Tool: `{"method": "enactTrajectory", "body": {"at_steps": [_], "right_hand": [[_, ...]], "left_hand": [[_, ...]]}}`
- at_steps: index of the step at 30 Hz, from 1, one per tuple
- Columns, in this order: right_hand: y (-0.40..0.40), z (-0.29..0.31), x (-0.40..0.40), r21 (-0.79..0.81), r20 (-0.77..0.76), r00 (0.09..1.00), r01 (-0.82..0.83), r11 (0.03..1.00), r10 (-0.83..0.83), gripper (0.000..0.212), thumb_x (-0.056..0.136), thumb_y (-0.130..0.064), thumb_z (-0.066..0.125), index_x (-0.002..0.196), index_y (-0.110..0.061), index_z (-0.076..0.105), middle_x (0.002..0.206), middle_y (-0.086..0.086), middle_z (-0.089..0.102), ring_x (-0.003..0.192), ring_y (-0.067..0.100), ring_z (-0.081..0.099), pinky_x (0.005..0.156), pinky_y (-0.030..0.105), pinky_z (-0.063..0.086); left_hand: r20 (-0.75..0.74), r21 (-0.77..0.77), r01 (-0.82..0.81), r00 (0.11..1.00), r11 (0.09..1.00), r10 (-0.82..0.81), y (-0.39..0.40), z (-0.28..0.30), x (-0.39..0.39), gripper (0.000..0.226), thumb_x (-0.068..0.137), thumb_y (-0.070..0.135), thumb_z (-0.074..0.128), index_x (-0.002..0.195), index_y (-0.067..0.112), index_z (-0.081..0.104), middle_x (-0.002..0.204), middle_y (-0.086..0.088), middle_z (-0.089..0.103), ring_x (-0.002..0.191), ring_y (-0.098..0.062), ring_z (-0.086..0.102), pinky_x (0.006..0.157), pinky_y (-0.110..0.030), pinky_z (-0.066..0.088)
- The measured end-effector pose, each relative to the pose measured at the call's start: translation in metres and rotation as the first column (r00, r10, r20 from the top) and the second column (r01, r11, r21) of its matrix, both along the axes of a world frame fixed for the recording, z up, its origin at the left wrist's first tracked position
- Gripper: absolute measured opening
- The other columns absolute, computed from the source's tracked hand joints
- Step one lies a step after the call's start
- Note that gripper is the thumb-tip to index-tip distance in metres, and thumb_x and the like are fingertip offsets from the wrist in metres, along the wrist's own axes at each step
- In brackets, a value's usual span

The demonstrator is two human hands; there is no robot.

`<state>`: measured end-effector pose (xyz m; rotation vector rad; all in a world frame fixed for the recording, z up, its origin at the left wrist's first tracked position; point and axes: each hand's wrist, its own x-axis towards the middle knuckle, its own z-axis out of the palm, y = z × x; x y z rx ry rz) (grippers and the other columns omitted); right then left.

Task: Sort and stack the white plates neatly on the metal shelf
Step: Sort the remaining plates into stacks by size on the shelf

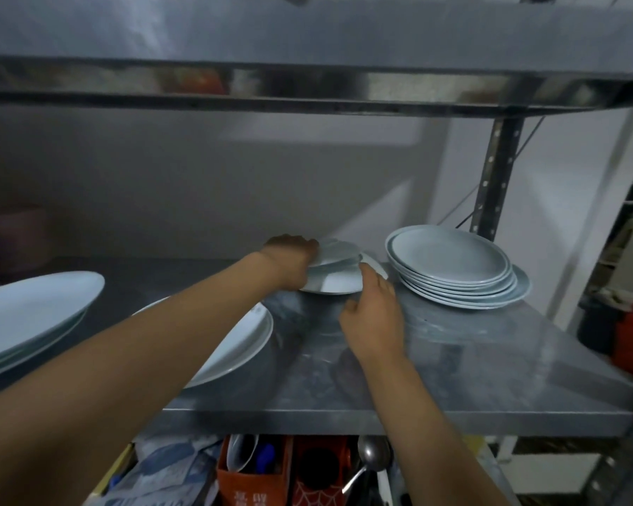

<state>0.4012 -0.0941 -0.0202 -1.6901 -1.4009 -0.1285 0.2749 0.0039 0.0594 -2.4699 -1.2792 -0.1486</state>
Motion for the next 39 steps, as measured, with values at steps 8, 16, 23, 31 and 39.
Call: {"method": "enactTrajectory", "body": {"at_steps": [8,16,23,31,39], "right_hand": [[-0.003,0.003,0.0,-0.068,0.009,1.0,-0.019,0.998,0.02,0.063,0.083,-0.006,0.051,0.144,-0.014,0.036,0.142,0.005,0.046,0.13,0.023,0.038,0.103,0.033,0.035],[-0.004,0.004,-0.002,-0.043,0.004,1.0,-0.013,0.999,0.013,0.062,0.08,-0.001,0.049,0.141,-0.013,0.042,0.138,0.007,0.05,0.128,0.025,0.041,0.104,0.032,0.036],[-0.01,0.009,-0.006,-0.024,-0.025,0.998,-0.05,0.998,0.049,0.061,0.081,0.002,0.049,0.14,-0.013,0.042,0.139,0.011,0.048,0.129,0.027,0.04,0.102,0.034,0.037],[-0.034,0.021,-0.039,0.084,0.257,0.951,-0.198,0.976,0.171,0.056,0.083,0.003,0.051,0.138,-0.005,0.044,0.139,0.013,0.05,0.13,0.029,0.044,0.108,0.041,0.037],[-0.057,0.062,-0.113,0.024,0.382,0.806,-0.497,0.868,0.451,0.061,0.09,-0.011,0.053,0.147,-0.021,0.034,0.151,-0.007,0.036,0.141,0.008,0.027,0.114,0.021,0.016]], "left_hand": [[-0.012,0.216,-0.142,0.989,0.966,0.148,0.005,-0.001,0.011,0.024,0.091,0.005,0.046,0.114,0.003,0.051,0.112,-0.014,0.062,0.102,-0.034,0.06,0.076,-0.037,0.043],[0.088,0.327,-0.14,0.989,0.935,0.118,-0.001,0.026,-0.015,0.035,0.085,0.001,0.054,0.119,0.003,0.049,0.11,-0.014,0.064,0.099,-0.035,0.063,0.074,-0.037,0.045],[0.546,0.242,-0.26,0.833,0.935,0.09,-0.034,0.049,-0.071,0.024,0.083,0.002,0.049,0.105,-0.003,0.055,0.097,-0.026,0.063,0.088,-0.042,0.061,0.064,-0.034,0.033],[0.935,-0.282,-0.055,0.209,0.958,0.288,-0.061,0.053,-0.157,0.015,0.081,0.0,0.052,0.089,0.005,0.064,0.08,-0.013,0.066,0.061,-0.025,0.062,0.041,-0.025,0.051],[0.85,-0.414,0.33,-0.192,0.848,0.49,-0.105,0.045,-0.199,0.023,0.087,-0.009,0.049,0.109,-0.012,0.053,0.084,-0.023,0.062,0.06,-0.033,0.064,0.043,-0.033,0.055]]}}
